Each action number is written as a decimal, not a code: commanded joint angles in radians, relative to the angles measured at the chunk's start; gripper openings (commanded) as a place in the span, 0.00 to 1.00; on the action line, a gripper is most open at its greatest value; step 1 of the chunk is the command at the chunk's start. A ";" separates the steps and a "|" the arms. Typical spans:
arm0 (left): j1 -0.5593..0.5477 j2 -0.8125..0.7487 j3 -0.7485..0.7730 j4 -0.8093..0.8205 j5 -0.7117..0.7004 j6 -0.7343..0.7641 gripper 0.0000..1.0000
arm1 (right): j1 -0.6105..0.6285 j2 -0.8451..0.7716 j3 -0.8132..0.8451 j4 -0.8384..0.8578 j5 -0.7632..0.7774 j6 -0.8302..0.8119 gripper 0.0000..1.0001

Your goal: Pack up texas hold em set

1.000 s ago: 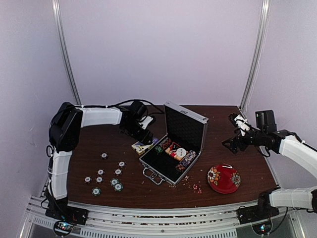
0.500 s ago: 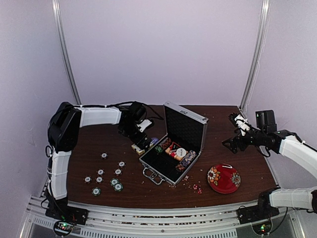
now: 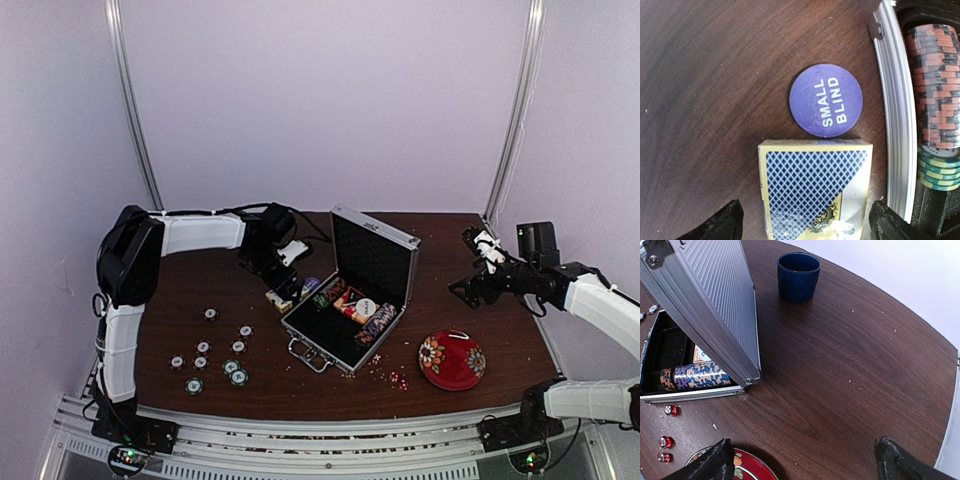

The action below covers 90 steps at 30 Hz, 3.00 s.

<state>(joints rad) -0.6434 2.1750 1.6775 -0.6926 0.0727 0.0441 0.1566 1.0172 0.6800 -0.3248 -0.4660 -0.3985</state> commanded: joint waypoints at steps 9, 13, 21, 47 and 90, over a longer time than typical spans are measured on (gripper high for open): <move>-0.006 0.046 0.024 -0.010 -0.006 0.010 0.90 | -0.002 -0.012 0.002 0.001 0.021 -0.016 0.98; -0.006 0.047 0.025 -0.011 -0.006 0.005 0.85 | -0.001 -0.013 0.003 0.001 0.021 -0.019 0.98; -0.005 0.002 0.023 -0.027 -0.043 -0.017 0.70 | -0.002 -0.013 0.000 0.000 0.021 -0.021 0.98; -0.144 -0.355 -0.306 0.248 0.284 0.410 0.58 | -0.002 0.011 0.008 -0.007 0.000 -0.017 0.98; -0.292 -0.151 -0.193 0.212 0.022 0.996 0.71 | -0.001 -0.023 -0.002 -0.021 -0.015 -0.030 0.98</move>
<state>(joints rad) -0.9306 2.0216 1.4601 -0.4984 0.1135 1.0248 0.1566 1.0164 0.6800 -0.3416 -0.4709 -0.4202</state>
